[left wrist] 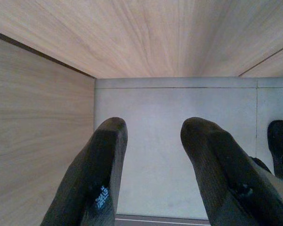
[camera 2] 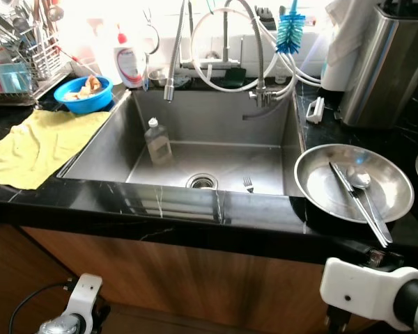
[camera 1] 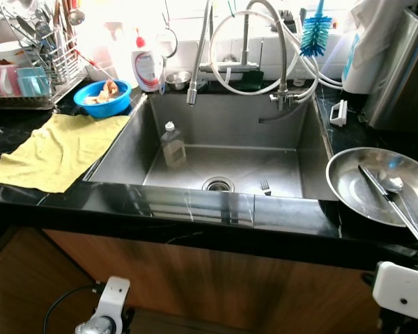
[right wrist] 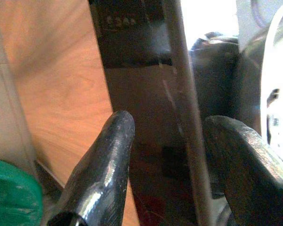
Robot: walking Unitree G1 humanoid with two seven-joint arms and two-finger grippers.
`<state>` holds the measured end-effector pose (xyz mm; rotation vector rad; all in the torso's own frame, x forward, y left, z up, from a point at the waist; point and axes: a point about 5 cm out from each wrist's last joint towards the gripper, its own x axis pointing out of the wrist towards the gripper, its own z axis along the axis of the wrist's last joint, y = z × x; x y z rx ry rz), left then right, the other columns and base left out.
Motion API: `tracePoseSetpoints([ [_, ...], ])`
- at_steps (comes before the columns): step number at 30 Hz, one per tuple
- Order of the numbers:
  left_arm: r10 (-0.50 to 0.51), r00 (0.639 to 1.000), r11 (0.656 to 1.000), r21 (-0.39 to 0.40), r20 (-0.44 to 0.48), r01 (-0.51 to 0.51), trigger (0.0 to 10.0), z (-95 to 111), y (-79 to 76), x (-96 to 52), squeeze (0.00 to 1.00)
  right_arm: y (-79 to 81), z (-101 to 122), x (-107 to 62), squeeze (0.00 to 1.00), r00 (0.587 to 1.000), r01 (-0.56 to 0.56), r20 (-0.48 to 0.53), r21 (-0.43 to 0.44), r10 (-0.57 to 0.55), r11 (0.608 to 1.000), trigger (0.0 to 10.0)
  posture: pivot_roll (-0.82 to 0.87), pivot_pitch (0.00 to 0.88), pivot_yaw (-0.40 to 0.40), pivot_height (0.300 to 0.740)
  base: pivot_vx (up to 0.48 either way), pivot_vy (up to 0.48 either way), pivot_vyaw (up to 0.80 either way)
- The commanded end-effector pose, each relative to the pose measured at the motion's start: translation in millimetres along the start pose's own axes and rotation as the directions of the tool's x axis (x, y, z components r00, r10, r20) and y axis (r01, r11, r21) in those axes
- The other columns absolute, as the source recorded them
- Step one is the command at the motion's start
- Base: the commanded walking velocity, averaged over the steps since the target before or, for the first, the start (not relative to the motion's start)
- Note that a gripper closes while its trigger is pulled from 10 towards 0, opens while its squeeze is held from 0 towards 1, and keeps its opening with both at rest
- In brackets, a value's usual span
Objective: Kitchen organization
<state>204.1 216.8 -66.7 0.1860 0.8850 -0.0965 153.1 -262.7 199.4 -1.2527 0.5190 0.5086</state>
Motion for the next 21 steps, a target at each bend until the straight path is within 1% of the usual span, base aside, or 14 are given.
tracePoseSetpoints([
  [1, 0.001, 1.000, 1.000, -0.005, -0.016, -0.001, 10.0, -8, -1.4, -1.5, 0.00, -13.6, 1, -1.4, 0.00, 0.995, 0.092, -0.021, -0.040, -0.093, 0.995, 10.0, -0.26, 0.000, 0.102, 0.740, 0.000, 0.000, 0.00],
  [2, 0.001, 1.000, 1.000, -0.005, -0.016, -0.001, 10.0, -8, -1.4, -1.5, 0.00, -13.6, 1, -1.4, 0.00, 0.995, 0.092, -0.021, -0.040, -0.093, 0.995, 10.0, -0.26, 0.000, 0.102, 0.740, 0.000, 0.000, 0.00],
  [3, -0.003, 1.000, 1.000, -0.004, -0.015, 0.003, 10.0, -8, -5.3, -0.9, 0.00, -20.9, 5, -0.2, 0.00, 0.987, 0.160, -0.001, -0.044, -0.160, 0.986, 10.0, -0.26, 0.000, 0.103, 0.740, 0.000, 0.000, 0.00],
  [4, -0.005, 1.000, 1.000, -0.003, -0.015, 0.005, 10.0, -8, -6.3, -0.7, 0.00, -22.5, 6, 0.1, 0.00, 0.984, 0.178, 0.006, -0.042, -0.178, 0.983, 10.0, -0.26, 0.000, 0.103, 0.740, 0.000, 0.000, 0.00],
  [5, -0.006, 1.000, 1.000, -0.003, -0.015, 0.006, 10.0, -8, -7.2, -0.6, 0.00, -23.5, 8, 0.6, 0.00, 0.982, 0.190, 0.019, -0.037, -0.190, 0.981, 10.0, -0.26, 0.000, 0.104, 0.740, 0.000, 0.000, 0.00],
  [6, -0.010, 1.000, 1.000, -0.002, -0.014, 0.010, 10.0, -8, -9.4, -0.4, 0.00, -24.1, 14, 2.4, 0.00, 0.976, 0.210, 0.058, -0.026, -0.208, 0.977, 10.0, -0.26, 0.000, 0.104, 0.740, 0.000, 0.000, 0.00],
  [8, -0.012, 1.000, 1.000, -0.001, -0.013, 0.012, 10.0, -8, -11.4, -0.2, 0.00, -23.5, 20, 3.9, 0.00, 0.971, 0.220, 0.093, -0.010, -0.218, 0.975, 10.0, -0.26, 0.000, 0.103, 0.740, 0.000, 0.000, 0.00],
  [10, -0.015, 1.000, 1.000, 0.001, -0.011, 0.015, 10.0, -7, -14.0, 0.4, 0.00, -21.0, 26, 6.3, 0.00, 0.970, 0.214, 0.122, -0.005, -0.212, 0.977, 10.0, -0.26, 0.000, 0.103, 0.740, 0.000, 0.000, 0.00],
  [12, -0.017, 1.000, 1.000, 0.002, -0.008, 0.017, 10.0, -6, -15.0, 0.8, 0.00, -19.8, 27, 7.2, 0.00, 0.970, 0.210, 0.124, -0.004, -0.208, 0.978, 10.0, -0.26, 0.000, 0.103, 0.740, 0.000, 0.000, 0.00],
  [13, -0.018, 1.000, 1.000, 0.004, 0.000, 0.018, 10.0, 0, -15.5, 2.3, 0.00, -15.8, 27, 8.4, 0.00, 0.975, 0.188, 0.121, 0.004, -0.187, 0.982, 10.0, -0.26, 0.000, 0.104, 0.740, 0.000, 0.000, 0.00],
  [16, -0.018, 1.000, 1.000, 0.005, 0.005, 0.018, 10.0, 4, -15.7, 3.2, 0.00, -12.0, 27, 9.7, 0.00, 0.979, 0.171, 0.111, 0.013, -0.172, 0.985, 10.0, -0.26, 0.000, 0.105, 0.740, 0.000, 0.000, 0.00],
  [21, -0.019, 1.000, 1.000, 0.005, 0.007, 0.019, 10.0, 5, -16.2, 3.7, 0.00, -13.1, 28, 9.3, 0.00, 0.979, 0.175, 0.109, -0.006, -0.173, 0.985, 10.0, -0.26, 0.000, 0.104, 0.740, 0.000, 0.000, 0.00],
])
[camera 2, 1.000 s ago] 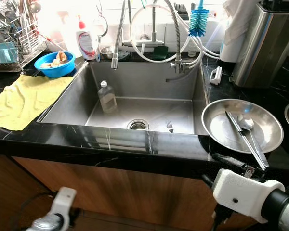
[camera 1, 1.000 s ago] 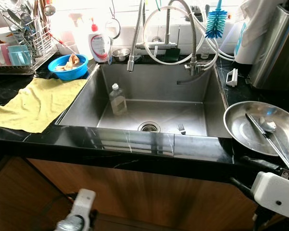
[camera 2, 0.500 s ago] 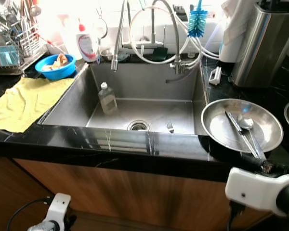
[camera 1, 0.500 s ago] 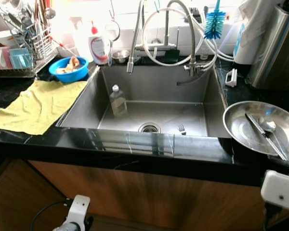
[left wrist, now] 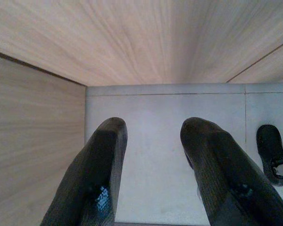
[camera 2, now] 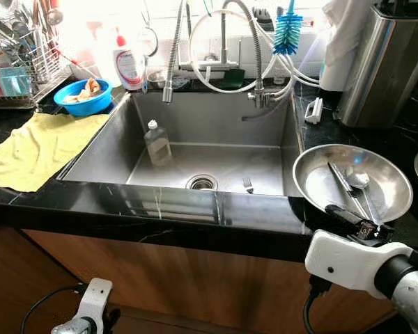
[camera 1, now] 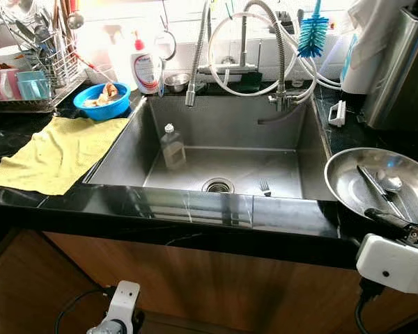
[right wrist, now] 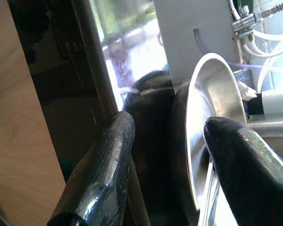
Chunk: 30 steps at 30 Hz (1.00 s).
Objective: Kitchen organization
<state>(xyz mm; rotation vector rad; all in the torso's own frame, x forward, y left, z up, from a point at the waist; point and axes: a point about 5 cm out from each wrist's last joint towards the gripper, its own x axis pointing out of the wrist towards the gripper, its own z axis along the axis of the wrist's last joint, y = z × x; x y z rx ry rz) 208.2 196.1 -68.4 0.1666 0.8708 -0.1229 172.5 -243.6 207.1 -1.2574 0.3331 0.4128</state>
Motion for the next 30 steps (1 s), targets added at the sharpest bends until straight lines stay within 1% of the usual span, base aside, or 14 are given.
tracePoseSetpoints([
  [1, 0.011, 1.000, 1.000, 0.010, -0.009, -0.011, 10.0, 0, 3.7, -0.3, 0.00, -2.5, 7, -2.1, 0.00, 1.000, 0.012, 0.016, -0.019, -0.012, 1.000, 10.0, -0.26, 0.000, 0.105, 0.740, 0.000, 0.000, 0.00],
  [2, 0.011, 1.000, 1.000, 0.010, -0.009, -0.011, 10.0, 0, 3.7, -0.3, 0.00, -2.5, 7, -2.1, 0.00, 1.000, 0.012, 0.016, -0.019, -0.012, 1.000, 10.0, -0.26, 0.000, 0.105, 0.740, 0.000, 0.000, 0.00],
  [4, 0.011, 1.000, 1.000, 0.008, -0.007, -0.011, 10.0, 1, 3.6, 0.0, 0.00, -7.7, 7, -2.8, 0.00, 0.999, 0.052, 0.008, -0.061, -0.052, 0.997, 10.0, -0.26, 0.000, 0.104, 0.740, 0.000, 0.000, 0.00],
  [9, 0.010, 1.000, 1.000, 0.006, -0.008, -0.010, 10.0, 2, 3.4, 0.2, 0.00, -10.2, 9, -2.8, 0.00, 0.996, 0.085, 0.019, -0.080, -0.083, 0.993, 10.0, -0.27, 0.000, 0.105, 0.740, 0.000, 0.000, 0.00],
  [13, 0.014, 1.000, 1.000, 0.004, -0.015, -0.014, 10.0, -2, 7.3, -1.4, 0.00, -8.5, 6, -2.6, 0.00, 0.997, 0.076, 0.001, -0.089, -0.076, 0.993, 10.0, -0.27, 0.000, 0.105, 0.740, 0.000, 0.000, 0.00],
  [14, 0.018, 1.000, 1.000, 0.003, -0.020, -0.018, 10.0, -6, 11.0, -2.9, 0.00, -6.7, 4, -3.1, 0.00, 0.998, 0.066, -0.016, -0.092, -0.067, 0.994, 10.0, -0.27, 0.000, 0.105, 0.740, 0.000, 0.000, 0.00],
  [15, 0.018, 1.000, 1.000, 0.003, -0.020, -0.018, 10.0, -6, 11.0, -2.9, 0.00, -6.7, 4, -3.1, 0.00, 0.998, 0.066, -0.016, -0.092, -0.067, 0.994, 10.0, -0.27, 0.000, 0.105, 0.740, 0.000, 0.000, 0.00],
  [16, 0.021, 0.999, 1.000, 0.003, -0.024, -0.021, 10.0, -8, 13.6, -4.0, 0.00, -6.6, 2, -4.2, 0.00, 0.997, 0.060, -0.039, -0.104, -0.064, 0.993, 10.0, -0.27, 0.000, 0.106, 0.740, 0.000, 0.000, 0.00],
  [19, 0.022, 0.999, 1.000, 0.003, -0.026, -0.022, 10.0, -10, 15.0, -4.6, 0.00, -6.9, -1, -5.2, 0.00, 0.996, 0.060, -0.060, -0.098, -0.066, 0.993, 10.0, -0.27, 0.000, 0.107, 0.740, 0.000, 0.000, 0.00],
  [22, 0.020, 0.999, 1.000, 0.002, -0.026, -0.020, 10.0, -11, 15.3, -5.1, 0.00, -5.9, -5, -6.8, 0.00, 0.993, 0.049, -0.100, -0.098, -0.059, 0.994, 10.0, -0.27, 0.000, 0.107, 0.740, 0.000, 0.000, 0.00],
  [25, 0.019, 0.999, 1.000, 0.001, -0.027, -0.019, 10.0, -12, 14.7, -5.2, 0.00, -6.5, -6, -7.7, 0.00, 0.992, 0.046, -0.111, -0.108, -0.058, 0.993, 10.0, -0.27, 0.000, 0.106, 0.740, 0.000, 0.000, 0.00],
  [30, 0.013, 0.999, 1.000, 0.002, -0.030, -0.013, 10.0, -15, 10.5, -5.4, 0.00, -14.4, -12, -11.7, 0.00, 0.981, 0.074, -0.170, -0.128, -0.095, 0.989, 10.0, -0.27, 0.000, 0.106, 0.740, 0.000, 0.000, 0.00],
])
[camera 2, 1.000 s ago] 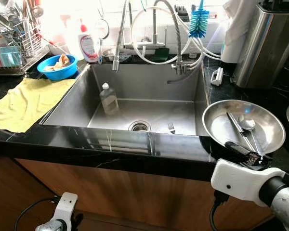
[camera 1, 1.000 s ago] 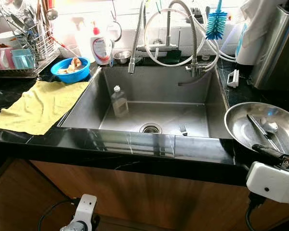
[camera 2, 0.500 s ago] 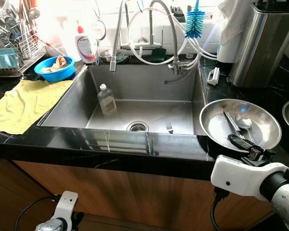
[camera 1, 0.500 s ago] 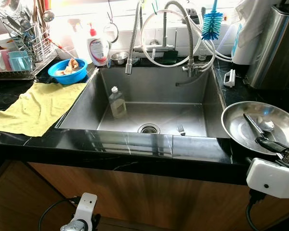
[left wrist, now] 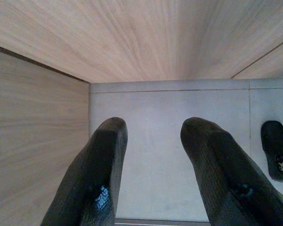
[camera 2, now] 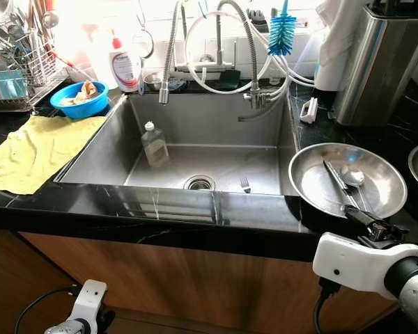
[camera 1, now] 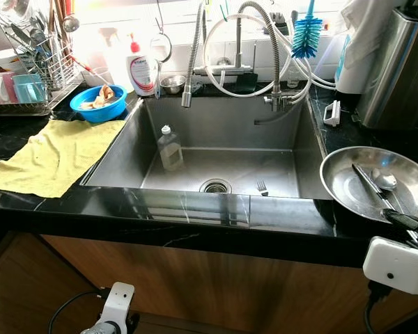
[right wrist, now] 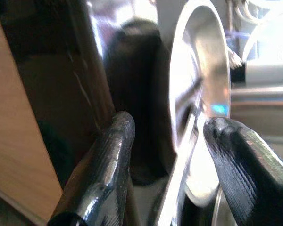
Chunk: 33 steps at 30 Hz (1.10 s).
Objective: Kitchen organization
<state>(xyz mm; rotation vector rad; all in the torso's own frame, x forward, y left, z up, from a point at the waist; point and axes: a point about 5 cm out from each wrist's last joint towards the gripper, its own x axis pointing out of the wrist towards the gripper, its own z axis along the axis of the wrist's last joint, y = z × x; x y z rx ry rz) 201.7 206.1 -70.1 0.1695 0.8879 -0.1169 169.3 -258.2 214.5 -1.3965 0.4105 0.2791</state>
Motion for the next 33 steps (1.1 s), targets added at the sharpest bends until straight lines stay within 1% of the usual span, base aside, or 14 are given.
tracePoseSetpoints([
  [1, 0.007, 1.000, 1.000, 0.003, -0.013, -0.007, 10.0, -7, 1.4, -2.0, 0.00, -7.0, -2, -3.6, 0.00, 0.999, 0.026, -0.026, -0.023, -0.026, 0.999, 10.0, -0.27, 0.000, 0.106, 0.740, 0.000, 0.000, 0.00],
  [4, 0.005, 1.000, 1.000, 0.003, -0.015, -0.005, 10.0, -9, -0.3, -2.1, 0.00, -10.1, -5, -5.1, 0.00, 0.997, 0.039, -0.061, -0.024, -0.040, 0.999, 10.0, -0.27, 0.000, 0.106, 0.740, 0.000, 0.000, 0.00],
  [10, 0.002, 1.000, 1.000, 0.002, -0.020, -0.002, 10.0, -11, -1.6, -2.6, 0.00, -11.7, -5, -6.1, 0.00, 0.996, 0.043, -0.074, -0.015, -0.044, 0.999, 10.0, -0.27, 0.000, 0.104, 0.740, 0.000, 0.000, 0.00],
  [21, 0.002, 1.000, 1.000, 0.000, -0.030, -0.002, 10.0, -17, -0.4, -4.3, 0.00, -15.8, 4, -7.6, 0.00, 0.998, 0.053, -0.034, 0.017, -0.053, 0.998, 10.0, -0.27, 0.000, 0.104, 0.740, 0.000, 0.000, 0.00],
  [33, 0.001, 0.999, 1.000, -0.003, -0.033, -0.001, 10.0, -18, -0.6, -4.6, 0.00, -17.7, 7, -7.7, 0.00, 0.999, 0.048, -0.021, 0.020, -0.048, 0.999, 10.0, -0.27, 0.000, 0.101, 0.740, 0.000, 0.000, 0.00],
])
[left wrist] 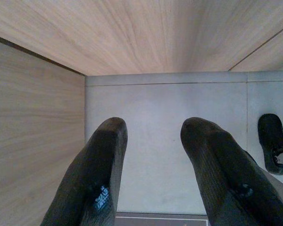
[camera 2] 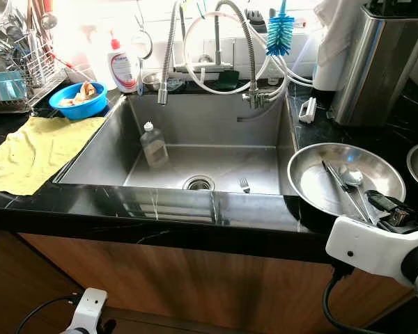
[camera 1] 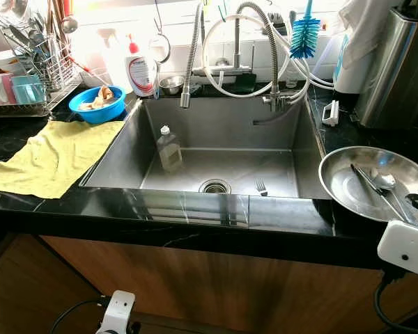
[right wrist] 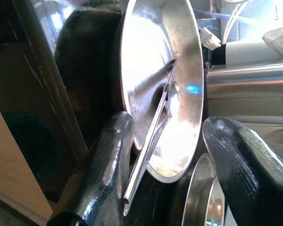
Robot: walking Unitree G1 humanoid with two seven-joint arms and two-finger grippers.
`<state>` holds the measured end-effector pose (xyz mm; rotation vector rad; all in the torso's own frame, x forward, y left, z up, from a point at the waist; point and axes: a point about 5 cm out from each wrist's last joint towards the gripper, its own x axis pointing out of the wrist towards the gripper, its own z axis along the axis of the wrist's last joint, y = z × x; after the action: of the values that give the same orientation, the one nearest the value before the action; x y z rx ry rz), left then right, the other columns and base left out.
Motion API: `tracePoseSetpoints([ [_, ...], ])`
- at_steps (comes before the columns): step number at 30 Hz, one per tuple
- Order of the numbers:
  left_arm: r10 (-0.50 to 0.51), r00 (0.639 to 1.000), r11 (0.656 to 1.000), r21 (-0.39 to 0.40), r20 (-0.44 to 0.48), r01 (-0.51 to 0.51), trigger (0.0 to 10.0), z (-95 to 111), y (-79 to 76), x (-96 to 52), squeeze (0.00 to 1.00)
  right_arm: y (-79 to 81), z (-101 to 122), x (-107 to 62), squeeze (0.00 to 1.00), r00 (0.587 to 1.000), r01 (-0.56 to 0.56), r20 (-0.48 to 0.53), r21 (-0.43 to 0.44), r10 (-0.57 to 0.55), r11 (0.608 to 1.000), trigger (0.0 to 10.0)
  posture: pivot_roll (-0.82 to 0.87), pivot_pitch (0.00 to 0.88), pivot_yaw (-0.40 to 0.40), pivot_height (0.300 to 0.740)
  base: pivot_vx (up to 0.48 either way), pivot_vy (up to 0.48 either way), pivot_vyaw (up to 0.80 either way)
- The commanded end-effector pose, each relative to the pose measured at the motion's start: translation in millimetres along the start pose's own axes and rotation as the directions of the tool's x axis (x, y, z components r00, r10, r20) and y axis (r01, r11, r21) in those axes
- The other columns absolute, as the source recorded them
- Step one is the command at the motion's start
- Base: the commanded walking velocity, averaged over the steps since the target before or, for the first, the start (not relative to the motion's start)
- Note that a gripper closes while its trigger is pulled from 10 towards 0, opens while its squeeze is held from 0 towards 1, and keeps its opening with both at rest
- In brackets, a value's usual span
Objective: Kitchen organization
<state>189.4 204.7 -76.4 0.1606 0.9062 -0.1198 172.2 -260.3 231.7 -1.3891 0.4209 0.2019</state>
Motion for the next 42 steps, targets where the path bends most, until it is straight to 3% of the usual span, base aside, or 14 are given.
tracePoseSetpoints([
  [1, 0.009, 1.000, 1.000, 0.003, -0.017, -0.009, 10.0, -6, 3.7, -1.9, 0.00, -0.3, 7, -2.6, 0.00, 0.999, -0.001, 0.034, 0.000, 0.000, 1.000, 6.2, -0.27, 0.000, 0.101, 0.740, 0.000, 0.000, 0.00],
  [2, 0.010, 1.000, 1.000, 0.003, -0.018, -0.009, 10.0, -6, 3.8, -1.9, 0.00, 0.0, 8, -2.4, 0.00, 0.999, -0.002, 0.038, 0.002, 0.002, 1.000, 0.0, -0.27, 0.000, 0.101, 0.740, 0.000, 0.000, 0.00],
  [12, 0.012, 1.000, 1.000, 0.007, -0.025, -0.012, 10.0, -8, 5.1, -2.5, 0.00, 1.0, 7, -1.7, 0.00, 0.999, -0.006, 0.032, 0.008, 0.006, 1.000, 0.0, -0.27, 0.000, 0.103, 0.740, 0.000, 0.000, 0.00],
  [21, -0.002, 1.000, 1.000, 0.015, -0.012, 0.002, 10.0, 0, -8.8, 1.7, 0.00, -0.9, 5, -0.3, 0.00, 1.000, 0.009, 0.020, 0.009, -0.009, 1.000, 0.0, -0.27, 0.000, 0.104, 0.740, 0.000, 0.000, 0.00],
  [29, -0.003, 1.000, 1.000, 0.016, -0.007, 0.004, 10.0, 2, -10.8, 2.5, 0.00, -1.3, 4, 0.0, 0.00, 1.000, 0.014, 0.008, 0.006, -0.014, 1.000, 0.0, -0.27, 0.000, 0.104, 0.740, 0.000, 0.000, 0.00],
  [38, 0.031, 0.999, 0.999, 0.010, -0.010, -0.031, 10.0, -1, 19.4, -3.5, 0.00, -5.2, 3, 1.7, 0.00, 0.999, 0.047, -0.002, 0.008, -0.047, 0.999, 0.0, -0.27, 0.000, 0.105, 0.740, 0.000, 0.000, 0.00],
  [39, 0.033, 0.999, 0.999, 0.010, -0.012, -0.033, 10.0, -1, 21.0, -4.0, 0.00, -7.3, 3, 1.5, 0.00, 0.998, 0.061, -0.002, 0.011, -0.060, 0.998, 1.2, -0.27, 0.000, 0.105, 0.740, 0.000, 0.000, 0.00],
  [40, 0.033, 0.999, 0.999, 0.010, -0.013, -0.033, 10.0, -1, 21.0, -4.0, 0.00, -8.2, 3, 1.4, 0.00, 0.998, 0.066, -0.003, 0.011, -0.066, 0.998, 1.2, -0.27, 0.000, 0.105, 0.740, 0.000, 0.000, 0.00],
  [41, 0.032, 0.999, 0.999, 0.010, -0.015, -0.032, 10.0, -1, 19.7, -3.7, 0.00, -10.9, 3, 1.4, 0.00, 0.996, 0.085, -0.007, 0.012, -0.085, 0.996, 9.0, -0.27, 0.000, 0.104, 0.740, 0.000, 0.000, 0.00],
  [42, 0.030, 0.999, 0.999, 0.010, -0.015, -0.030, 10.0, -1, 18.1, -3.2, 0.00, -11.9, 3, 1.6, 0.00, 0.996, 0.091, -0.007, 0.013, -0.091, 0.996, 10.0, -0.27, 0.000, 0.104, 0.740, 0.000, 0.000, 0.00],
])
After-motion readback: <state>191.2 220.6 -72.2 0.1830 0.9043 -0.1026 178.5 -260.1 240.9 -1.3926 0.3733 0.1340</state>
